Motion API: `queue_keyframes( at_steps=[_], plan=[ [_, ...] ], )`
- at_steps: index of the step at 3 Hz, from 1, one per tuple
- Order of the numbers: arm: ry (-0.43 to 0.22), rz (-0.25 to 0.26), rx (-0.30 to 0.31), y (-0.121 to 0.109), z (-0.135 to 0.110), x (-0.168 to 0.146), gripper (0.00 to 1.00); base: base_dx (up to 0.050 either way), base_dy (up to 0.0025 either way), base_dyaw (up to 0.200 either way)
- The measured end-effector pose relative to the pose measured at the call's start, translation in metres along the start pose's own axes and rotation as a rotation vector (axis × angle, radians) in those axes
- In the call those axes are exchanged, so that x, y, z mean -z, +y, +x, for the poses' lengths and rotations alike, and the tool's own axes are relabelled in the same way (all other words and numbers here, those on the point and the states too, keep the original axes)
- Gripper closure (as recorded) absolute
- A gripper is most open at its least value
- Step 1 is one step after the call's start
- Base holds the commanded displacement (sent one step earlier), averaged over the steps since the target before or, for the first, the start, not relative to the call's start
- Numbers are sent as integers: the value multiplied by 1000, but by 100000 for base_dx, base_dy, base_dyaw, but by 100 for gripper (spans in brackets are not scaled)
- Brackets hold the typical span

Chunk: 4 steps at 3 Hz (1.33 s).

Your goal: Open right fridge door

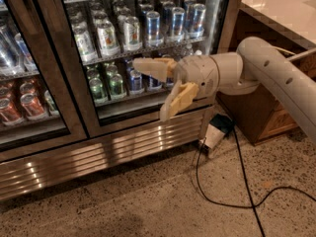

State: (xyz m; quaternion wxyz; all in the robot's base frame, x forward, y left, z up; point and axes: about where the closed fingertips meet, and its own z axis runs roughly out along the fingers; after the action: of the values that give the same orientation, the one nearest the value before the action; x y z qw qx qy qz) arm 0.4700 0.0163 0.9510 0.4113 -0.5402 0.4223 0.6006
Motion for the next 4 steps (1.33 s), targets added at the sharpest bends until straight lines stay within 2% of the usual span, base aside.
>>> queue_keyframes(
  at_steps=[1, 2, 3, 4],
  plan=[
    [41, 13, 97, 15, -68, -17, 0, 0, 0, 0],
    [41, 13, 97, 15, -68, -17, 0, 3941, 240, 12205],
    [41, 13, 97, 15, -68, -17, 0, 4140, -227, -11025],
    [41, 13, 97, 15, -68, -17, 0, 4494, 193, 8584]
  ],
)
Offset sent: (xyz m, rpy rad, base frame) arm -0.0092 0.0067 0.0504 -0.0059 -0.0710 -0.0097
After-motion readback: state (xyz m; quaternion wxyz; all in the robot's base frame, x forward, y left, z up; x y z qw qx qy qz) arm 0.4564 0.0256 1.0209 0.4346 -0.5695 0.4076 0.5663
